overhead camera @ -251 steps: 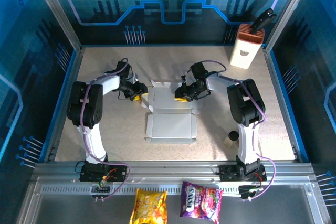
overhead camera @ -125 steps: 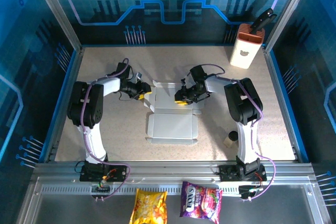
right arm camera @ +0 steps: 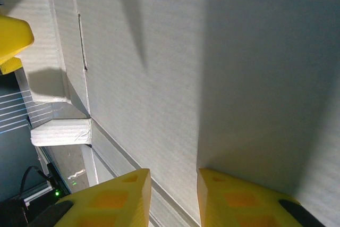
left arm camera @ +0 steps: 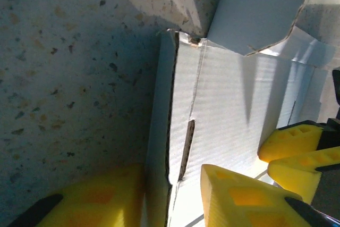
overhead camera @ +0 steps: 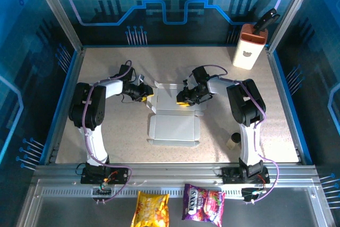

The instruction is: Fold the paper box

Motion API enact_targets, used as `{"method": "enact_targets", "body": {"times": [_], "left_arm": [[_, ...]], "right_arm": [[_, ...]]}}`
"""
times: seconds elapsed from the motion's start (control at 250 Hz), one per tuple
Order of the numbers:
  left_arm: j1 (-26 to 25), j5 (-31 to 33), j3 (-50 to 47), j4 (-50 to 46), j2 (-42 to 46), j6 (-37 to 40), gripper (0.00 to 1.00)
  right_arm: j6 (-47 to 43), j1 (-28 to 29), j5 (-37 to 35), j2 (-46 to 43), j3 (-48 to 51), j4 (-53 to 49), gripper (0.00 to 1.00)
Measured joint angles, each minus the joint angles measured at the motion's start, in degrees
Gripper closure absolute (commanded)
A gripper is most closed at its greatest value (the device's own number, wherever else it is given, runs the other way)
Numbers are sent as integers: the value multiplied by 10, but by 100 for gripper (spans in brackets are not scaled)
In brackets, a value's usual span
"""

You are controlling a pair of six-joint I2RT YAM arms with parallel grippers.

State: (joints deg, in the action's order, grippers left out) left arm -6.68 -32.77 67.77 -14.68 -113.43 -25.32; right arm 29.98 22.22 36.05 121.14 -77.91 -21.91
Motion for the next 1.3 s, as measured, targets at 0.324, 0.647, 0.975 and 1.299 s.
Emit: {"method": "enact_targets", "body": {"times": [0.324,0.647,0.975,1.299], "left_arm": [[-9,22,0,0,0,4,73],[-16,45,-17,15,22,3,78],[-22,24,-19,26,41,-2,91],[-22,1,-19,37,37,-17,71]], "right_arm": [[0,2,0,0,0,0,69],[0,3,0,0,0,-1,69],[0,7,0,0,0,0,69],[0,7,0,1,0,0,69]]}}
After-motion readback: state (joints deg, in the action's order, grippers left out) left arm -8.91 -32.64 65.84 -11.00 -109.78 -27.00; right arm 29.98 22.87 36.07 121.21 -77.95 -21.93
